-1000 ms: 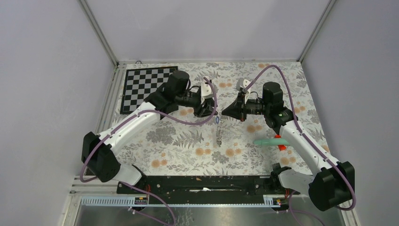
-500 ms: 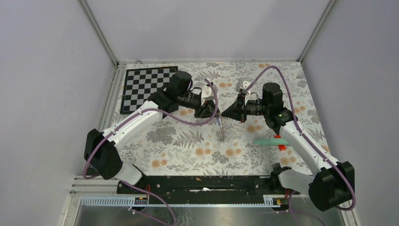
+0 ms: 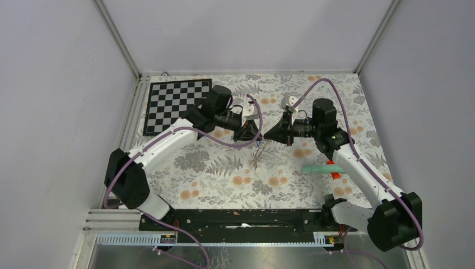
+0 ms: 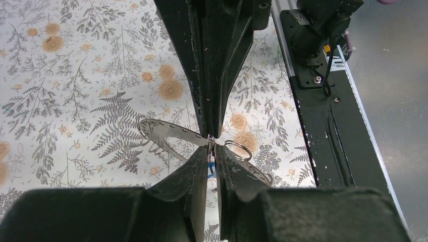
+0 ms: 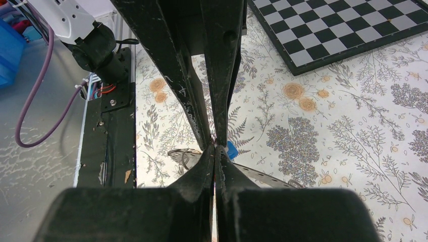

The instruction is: Put the keys on the keyring

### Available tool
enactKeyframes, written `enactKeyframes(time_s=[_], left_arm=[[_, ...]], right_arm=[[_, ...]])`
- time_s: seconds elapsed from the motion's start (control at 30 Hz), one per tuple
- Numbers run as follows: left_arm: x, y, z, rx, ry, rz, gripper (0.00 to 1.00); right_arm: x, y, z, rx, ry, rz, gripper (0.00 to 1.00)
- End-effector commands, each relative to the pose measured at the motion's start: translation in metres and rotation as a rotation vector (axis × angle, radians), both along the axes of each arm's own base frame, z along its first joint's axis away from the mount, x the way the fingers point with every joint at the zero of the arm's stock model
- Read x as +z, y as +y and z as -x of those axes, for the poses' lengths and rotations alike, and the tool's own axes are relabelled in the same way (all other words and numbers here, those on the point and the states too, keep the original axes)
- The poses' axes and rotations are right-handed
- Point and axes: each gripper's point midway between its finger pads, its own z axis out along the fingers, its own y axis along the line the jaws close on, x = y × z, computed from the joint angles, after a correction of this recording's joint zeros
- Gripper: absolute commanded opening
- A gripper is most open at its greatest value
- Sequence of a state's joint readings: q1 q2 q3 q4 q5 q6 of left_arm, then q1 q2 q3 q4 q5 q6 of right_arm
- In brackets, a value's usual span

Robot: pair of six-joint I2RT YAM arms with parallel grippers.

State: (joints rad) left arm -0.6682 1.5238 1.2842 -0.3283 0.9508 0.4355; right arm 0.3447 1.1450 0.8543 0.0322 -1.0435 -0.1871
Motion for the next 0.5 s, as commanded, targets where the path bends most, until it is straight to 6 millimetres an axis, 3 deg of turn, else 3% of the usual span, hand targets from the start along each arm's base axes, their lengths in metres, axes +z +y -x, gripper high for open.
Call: enactKeyframes(time_s=[0.0,0.2,0.4,0.47], left_arm=[[0.02,-0.007,-0.002,-0.034,-0.022,0.059,0.15],[0.017,-0.007,-0.002,-0.022,0.004,0.059,0.0],[0.03,-0.007,-0.01,0.086,0.019,0.052,0.0],[0.027,-0.006,-0.01,0.136,-0.022,-0.015,0.0]], right_arm=[[0.016,0.0,0.005,0.035,-0.062,-0.033,0.0],[0.014,0.0,0.003,0.023,-0.063,-0.028,0.0],[0.007,-0.004,-0.002,-0.011,-0.087,0.006,0.0],[0.004,-0.006,-0.005,-0.025,-0.111,0.027,0.06]])
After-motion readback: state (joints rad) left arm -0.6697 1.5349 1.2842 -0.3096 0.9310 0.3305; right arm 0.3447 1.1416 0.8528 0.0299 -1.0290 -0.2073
